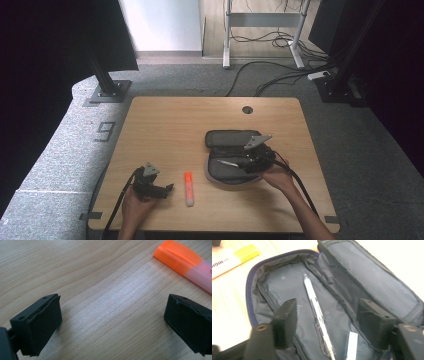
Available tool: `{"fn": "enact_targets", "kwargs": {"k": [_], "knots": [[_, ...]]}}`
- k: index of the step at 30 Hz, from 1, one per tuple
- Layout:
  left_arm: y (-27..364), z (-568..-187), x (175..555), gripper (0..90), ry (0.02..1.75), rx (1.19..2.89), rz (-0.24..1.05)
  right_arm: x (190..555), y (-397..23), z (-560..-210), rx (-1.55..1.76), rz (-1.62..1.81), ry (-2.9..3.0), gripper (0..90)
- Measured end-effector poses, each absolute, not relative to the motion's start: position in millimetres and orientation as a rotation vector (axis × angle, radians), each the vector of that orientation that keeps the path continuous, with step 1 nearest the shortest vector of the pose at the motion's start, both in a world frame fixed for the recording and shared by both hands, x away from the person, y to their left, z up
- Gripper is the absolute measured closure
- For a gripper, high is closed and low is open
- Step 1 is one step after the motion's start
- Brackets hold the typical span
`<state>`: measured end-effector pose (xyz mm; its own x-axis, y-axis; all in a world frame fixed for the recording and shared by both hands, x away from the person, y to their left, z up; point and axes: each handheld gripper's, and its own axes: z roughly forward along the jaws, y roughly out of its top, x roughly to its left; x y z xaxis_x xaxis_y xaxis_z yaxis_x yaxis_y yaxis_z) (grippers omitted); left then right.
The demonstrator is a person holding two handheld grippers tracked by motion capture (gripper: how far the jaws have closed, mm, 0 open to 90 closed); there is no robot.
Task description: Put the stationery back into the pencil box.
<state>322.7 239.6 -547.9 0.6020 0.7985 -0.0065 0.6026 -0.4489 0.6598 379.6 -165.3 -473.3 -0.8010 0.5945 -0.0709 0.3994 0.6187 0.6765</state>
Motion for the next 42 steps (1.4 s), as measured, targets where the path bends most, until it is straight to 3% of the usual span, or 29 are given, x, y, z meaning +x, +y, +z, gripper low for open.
{"fn": "enact_targets", "kwargs": {"k": [6,18,34,42], "knots": [[240,-548,323,1.2,1.102,2.203,0.407,371,-170,-466,0.796,0.930,2.536,21.8],[239,-548,323,1.2,1.103,2.201,0.407,352,-188,-456,0.845,1.005,2.486,13.4],[239,-548,323,1.2,1.104,2.199,0.407,329,-220,-465,0.884,0.979,2.431,0.0],[239,-548,323,1.1,1.102,2.202,0.407,321,-231,-472,0.905,0.954,2.407,0.0]]}}
